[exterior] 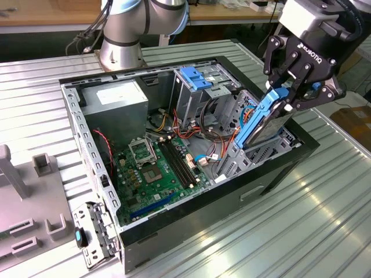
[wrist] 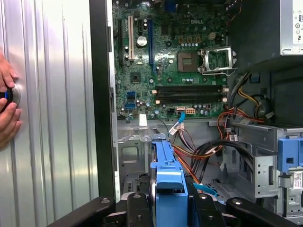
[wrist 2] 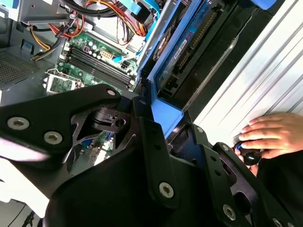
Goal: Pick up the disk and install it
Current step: 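Insert the disk into the insertion slot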
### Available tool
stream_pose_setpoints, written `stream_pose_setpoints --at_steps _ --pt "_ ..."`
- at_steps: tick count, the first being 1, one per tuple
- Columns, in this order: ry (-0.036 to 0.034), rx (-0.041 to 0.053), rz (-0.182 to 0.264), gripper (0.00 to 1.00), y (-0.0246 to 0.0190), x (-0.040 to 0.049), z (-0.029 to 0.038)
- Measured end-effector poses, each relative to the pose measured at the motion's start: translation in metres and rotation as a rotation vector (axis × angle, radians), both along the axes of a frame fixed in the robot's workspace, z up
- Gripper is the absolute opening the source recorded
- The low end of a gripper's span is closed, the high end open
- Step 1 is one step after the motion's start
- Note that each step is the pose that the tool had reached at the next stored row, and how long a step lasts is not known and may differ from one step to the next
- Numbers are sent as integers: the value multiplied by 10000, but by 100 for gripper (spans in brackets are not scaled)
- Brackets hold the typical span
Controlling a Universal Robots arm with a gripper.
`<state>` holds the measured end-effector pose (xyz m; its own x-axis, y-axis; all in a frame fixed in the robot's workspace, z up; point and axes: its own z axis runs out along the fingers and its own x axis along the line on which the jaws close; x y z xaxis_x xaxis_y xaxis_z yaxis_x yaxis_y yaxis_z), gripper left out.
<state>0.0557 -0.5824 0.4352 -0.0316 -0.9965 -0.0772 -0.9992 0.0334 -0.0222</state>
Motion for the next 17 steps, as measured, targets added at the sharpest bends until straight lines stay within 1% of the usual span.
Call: stream_pose_setpoints --at_steps 4,5,8,10,15,17 --pt "33 1 1 37 0 8 -79" --pt "41 1 0 37 0 11 -115" --pt "55 0 0 37 0 15 -191" --pt "58 -1 0 37 0 17 -213" --pt "57 0 0 37 0 17 -216" --pt "57 -1 0 37 0 17 -261"
